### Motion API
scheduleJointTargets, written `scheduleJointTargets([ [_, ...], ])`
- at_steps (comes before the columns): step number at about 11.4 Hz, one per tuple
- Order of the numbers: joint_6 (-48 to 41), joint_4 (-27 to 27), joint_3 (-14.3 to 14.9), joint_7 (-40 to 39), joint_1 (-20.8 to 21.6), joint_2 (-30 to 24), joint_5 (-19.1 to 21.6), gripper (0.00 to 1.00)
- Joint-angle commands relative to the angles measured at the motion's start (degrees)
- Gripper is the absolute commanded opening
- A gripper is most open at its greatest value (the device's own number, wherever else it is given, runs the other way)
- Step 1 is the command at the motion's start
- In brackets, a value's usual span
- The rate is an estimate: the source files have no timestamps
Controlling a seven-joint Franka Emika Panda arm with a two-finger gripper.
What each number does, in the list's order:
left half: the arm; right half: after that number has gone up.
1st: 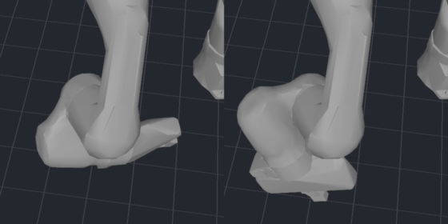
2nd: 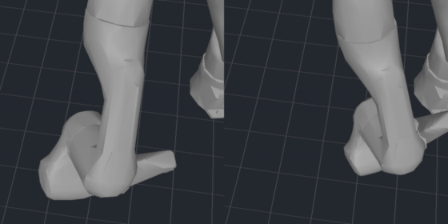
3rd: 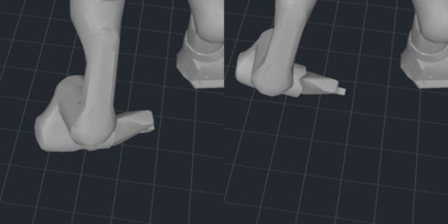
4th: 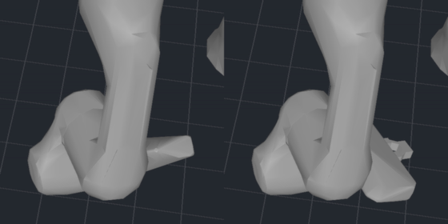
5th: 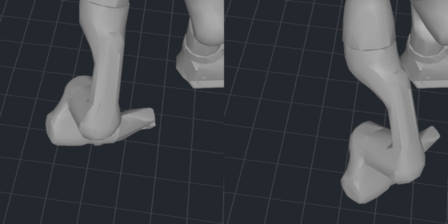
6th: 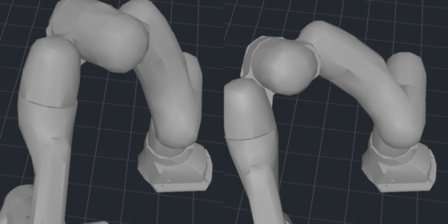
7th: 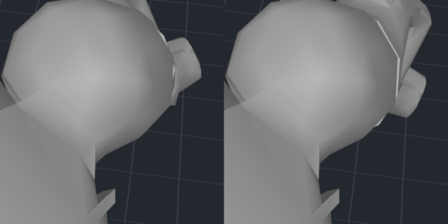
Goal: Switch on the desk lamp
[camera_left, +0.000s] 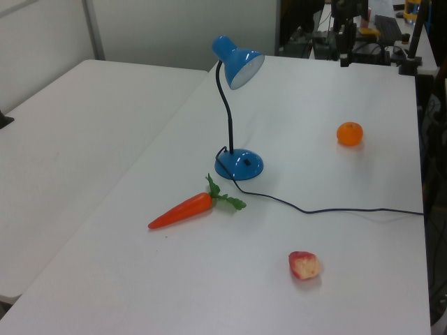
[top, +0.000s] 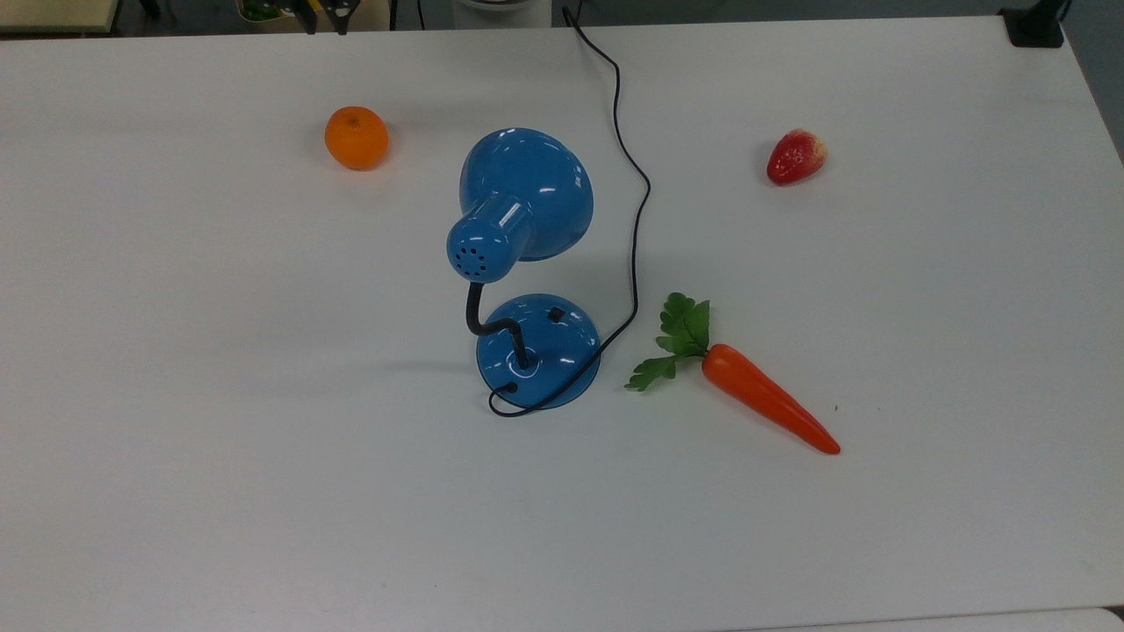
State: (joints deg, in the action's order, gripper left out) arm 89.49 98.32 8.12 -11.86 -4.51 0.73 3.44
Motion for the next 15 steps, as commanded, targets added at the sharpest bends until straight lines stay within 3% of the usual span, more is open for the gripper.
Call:
scheduleJointTargets([
  [1,-0.81,0.11,-0.04,-1.15,-0.67,-0.11,0.25,0.00],
  [11,6.66,6.70,-0.74,2.80,0.56,-1.16,1.92,0.00],
  [15,17.61,12.57,-0.74,7.89,5.20,-1.25,1.92,0.00],
])
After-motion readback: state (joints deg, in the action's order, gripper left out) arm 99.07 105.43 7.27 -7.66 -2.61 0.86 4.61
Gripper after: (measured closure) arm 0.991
